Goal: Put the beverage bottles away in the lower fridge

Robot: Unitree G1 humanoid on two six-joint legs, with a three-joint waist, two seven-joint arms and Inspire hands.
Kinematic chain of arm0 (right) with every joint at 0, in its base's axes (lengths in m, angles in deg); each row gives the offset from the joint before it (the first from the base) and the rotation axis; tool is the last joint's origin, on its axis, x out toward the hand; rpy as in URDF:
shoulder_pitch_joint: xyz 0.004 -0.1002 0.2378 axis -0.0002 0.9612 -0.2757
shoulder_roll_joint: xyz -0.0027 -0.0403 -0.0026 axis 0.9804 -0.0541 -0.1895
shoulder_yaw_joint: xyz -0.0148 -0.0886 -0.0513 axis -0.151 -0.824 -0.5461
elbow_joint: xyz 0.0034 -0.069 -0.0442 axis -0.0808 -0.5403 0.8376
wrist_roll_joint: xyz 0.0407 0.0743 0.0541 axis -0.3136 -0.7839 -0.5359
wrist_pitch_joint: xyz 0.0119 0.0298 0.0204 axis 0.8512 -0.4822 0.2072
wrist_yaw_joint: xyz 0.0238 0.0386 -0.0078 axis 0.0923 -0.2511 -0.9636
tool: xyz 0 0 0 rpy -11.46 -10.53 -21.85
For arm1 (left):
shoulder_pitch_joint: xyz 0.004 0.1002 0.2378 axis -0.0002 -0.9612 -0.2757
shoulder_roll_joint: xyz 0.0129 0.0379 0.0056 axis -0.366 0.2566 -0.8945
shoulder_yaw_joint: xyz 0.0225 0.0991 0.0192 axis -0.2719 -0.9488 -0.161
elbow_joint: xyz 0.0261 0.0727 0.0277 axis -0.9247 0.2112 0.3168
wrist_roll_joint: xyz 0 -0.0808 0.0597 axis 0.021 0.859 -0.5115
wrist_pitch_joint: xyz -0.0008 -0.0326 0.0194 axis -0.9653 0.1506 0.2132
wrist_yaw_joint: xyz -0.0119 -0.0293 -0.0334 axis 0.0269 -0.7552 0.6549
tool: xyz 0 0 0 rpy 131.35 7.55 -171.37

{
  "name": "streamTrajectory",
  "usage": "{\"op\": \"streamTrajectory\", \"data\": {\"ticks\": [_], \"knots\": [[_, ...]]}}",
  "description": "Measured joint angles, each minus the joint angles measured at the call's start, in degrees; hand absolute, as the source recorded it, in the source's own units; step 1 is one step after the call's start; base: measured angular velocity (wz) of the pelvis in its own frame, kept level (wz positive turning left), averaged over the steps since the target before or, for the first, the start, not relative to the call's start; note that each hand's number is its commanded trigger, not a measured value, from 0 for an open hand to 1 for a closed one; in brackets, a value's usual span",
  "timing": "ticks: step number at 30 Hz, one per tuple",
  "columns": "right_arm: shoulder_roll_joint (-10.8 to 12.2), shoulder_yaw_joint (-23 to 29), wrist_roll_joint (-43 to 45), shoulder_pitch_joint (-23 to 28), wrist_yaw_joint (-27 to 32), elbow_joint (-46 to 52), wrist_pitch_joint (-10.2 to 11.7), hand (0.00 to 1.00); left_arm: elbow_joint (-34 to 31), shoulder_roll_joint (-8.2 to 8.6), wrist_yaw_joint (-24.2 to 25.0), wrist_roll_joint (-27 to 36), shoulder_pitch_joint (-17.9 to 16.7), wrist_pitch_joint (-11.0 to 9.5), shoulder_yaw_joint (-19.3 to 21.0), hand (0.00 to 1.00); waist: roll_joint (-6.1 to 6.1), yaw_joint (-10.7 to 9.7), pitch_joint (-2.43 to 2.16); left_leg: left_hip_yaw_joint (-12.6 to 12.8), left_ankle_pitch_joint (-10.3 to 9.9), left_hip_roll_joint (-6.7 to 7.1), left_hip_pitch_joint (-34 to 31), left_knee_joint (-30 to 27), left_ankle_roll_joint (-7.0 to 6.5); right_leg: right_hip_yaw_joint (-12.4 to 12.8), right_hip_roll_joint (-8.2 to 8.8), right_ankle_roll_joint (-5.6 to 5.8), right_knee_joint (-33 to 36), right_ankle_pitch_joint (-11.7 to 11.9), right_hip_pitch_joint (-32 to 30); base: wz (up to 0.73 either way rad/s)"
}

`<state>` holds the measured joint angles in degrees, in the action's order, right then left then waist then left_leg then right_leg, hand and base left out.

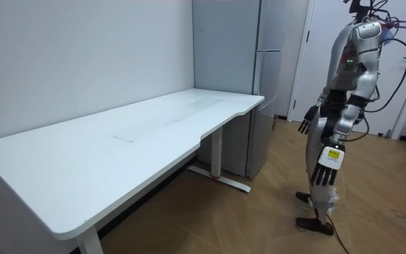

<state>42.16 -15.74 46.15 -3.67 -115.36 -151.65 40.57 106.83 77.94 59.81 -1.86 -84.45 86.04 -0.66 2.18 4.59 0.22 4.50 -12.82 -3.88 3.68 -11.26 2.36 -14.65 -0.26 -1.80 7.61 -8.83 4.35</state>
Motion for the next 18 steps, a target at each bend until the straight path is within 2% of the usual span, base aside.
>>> {"op": "streamTrajectory", "data": {"ticks": [3,6,11,16,18], "knots": [[0.0,1.3,-0.3,0.0,0.2,-1.3,0.0,0.0,0.2,1.23,1.8,-4.3,0.1,1.0,1.1,0.0,-0.22,-0.9,0.15,-1.0,0.0,0.65,0.4,-0.2,-0.01,-1.0,0.53,0.45,0.2,-0.8,0.5,0.2],[0.0,1.9,-0.3,0.0,-0.3,-2.0,0.0,0.0,0.2,1.52,2.8,-6.8,0.6,1.0,1.8,0.0,-0.27,-0.9,0.14,-1.1,0.0,0.83,0.9,-0.1,-0.01,-1.2,1.03,0.62,0.3,-1.4,0.8,0.05],[0.4,2.8,-0.5,0.1,0.3,-2.3,0.0,0.0,-0.2,1.63,3.3,-7.6,1.1,1.0,2.8,0.0,-0.69,-1.3,-0.14,-1.3,0.0,0.83,1.2,-0.2,-0.01,-1.4,0.92,0.6,0.1,-1.4,1.6,0.01],[0.7,3.3,-0.7,-0.3,2.8,-2.3,0.0,0.0,-0.1,1.66,3.2,-7.3,2.3,0.4,2.4,0.0,-0.85,-1.9,-0.09,-1.4,0.0,0.9,2.1,0.0,-0.01,-1.4,1.0,0.62,-0.1,-1.4,2.9,0.02],[0.8,3.7,-0.7,-0.8,4.4,-2.6,0.0,0.0,0.3,1.65,3.2,-7.3,3.0,0.3,2.1,0.0,-0.71,-2.9,0.08,-1.5,0.0,0.96,2.1,0.0,-0.01,-1.3,1.01,0.64,-0.1,-1.4,3.0,0.02]]}}
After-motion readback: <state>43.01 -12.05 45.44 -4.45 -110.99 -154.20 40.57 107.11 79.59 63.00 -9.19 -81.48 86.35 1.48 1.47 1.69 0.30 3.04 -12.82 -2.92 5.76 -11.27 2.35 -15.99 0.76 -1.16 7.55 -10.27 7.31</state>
